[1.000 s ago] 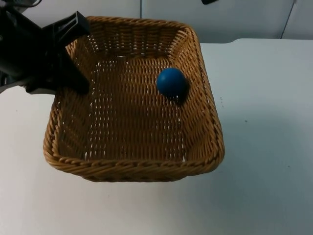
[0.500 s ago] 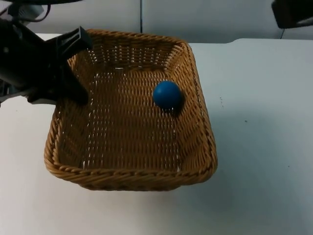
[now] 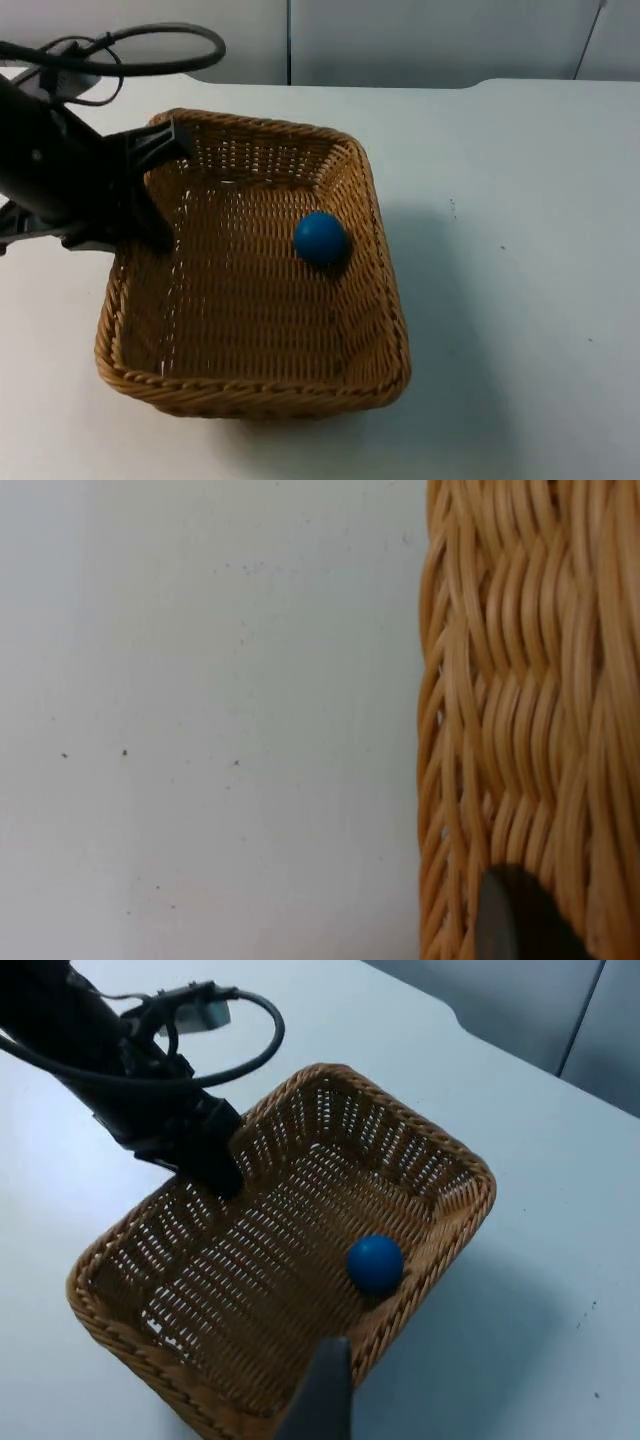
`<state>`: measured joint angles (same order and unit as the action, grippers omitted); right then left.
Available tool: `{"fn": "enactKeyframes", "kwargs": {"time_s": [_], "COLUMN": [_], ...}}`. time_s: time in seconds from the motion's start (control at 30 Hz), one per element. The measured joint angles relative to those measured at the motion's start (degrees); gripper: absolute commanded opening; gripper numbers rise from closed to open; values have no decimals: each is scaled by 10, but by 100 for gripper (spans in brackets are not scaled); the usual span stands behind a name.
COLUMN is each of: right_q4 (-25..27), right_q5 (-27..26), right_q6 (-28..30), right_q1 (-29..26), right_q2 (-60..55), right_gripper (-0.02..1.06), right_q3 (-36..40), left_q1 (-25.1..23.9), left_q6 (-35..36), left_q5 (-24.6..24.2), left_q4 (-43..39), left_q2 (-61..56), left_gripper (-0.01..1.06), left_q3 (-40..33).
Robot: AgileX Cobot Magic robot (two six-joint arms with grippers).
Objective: Pick up the basket with the left hand and place the ball into the basket with the right hand.
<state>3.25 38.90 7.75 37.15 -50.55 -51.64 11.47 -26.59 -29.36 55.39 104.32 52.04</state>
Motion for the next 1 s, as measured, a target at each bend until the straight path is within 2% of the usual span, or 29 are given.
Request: {"fn": "enactKeyframes", "kwargs": {"time_s": [0.3,0.77,0.83,0.87,0.9,1.0], "right_q4": [0,0,0,0,0,0], "right_q5": [15,29,30,30,30,30], "right_q6": [-10,-12,-12,-12,-12,-12], "right_q1": [0,0,0,0,0,0], "right_q2": [32,36,36,36,36,36], "right_gripper": [79,79,79,79,79,79], "right_q3": [0,0,0,0,0,0], "left_q1": [0,0,0,0,0,0], "left_q6": [-28,-46,-47,-47,-47,-47], "left_q5": [24,34,34,34,34,34], "left_q4": [5,8,8,8,8,8], "left_q2": [64,73,73,73,73,75], "left_gripper": [0,2,19,32,32,80], "left_q3": [1,1,1,1,1,1]}}
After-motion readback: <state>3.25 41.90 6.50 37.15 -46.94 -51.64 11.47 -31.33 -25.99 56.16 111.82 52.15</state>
